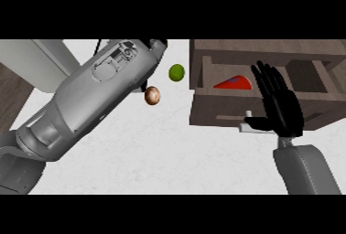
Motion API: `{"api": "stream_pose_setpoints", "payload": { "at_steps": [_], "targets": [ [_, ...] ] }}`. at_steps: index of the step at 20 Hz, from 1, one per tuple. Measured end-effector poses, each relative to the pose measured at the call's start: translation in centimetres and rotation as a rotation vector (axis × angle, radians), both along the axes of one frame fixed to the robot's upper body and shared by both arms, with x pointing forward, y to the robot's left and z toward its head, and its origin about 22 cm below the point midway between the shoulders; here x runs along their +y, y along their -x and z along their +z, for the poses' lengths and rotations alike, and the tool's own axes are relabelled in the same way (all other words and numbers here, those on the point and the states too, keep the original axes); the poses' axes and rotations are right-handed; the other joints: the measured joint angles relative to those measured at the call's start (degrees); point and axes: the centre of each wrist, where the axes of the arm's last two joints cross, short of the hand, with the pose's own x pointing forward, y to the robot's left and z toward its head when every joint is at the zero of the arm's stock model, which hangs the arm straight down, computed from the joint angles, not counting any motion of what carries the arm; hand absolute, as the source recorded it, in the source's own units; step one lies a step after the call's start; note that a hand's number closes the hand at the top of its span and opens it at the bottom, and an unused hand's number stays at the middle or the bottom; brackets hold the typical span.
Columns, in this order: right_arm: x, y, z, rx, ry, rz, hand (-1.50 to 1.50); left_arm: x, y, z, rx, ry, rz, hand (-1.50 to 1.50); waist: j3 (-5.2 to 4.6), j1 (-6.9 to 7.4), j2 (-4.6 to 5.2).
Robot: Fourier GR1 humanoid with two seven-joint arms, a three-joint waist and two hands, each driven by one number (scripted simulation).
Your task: Pick up the can, place it into the drawer and close the drawer
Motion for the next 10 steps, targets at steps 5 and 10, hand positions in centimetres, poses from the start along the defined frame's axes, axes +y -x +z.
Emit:
{"api": "stream_pose_setpoints", "payload": {
  "at_steps": [5,10],
  "targets": [
    [-0.3,-2.0,-0.8,-0.030,0.063,-0.035,-1.50,2.5,0.3,0.3,0.012,-0.002,0.002,-1.50,-0.42,0.63,-0.21],
    [-0.6,-4.4,-0.9,-0.062,0.094,-0.079,-1.50,4.1,1.0,0.1,0.029,-0.002,-0.003,-1.50,-0.30,1.25,0.07]
  ]
}}
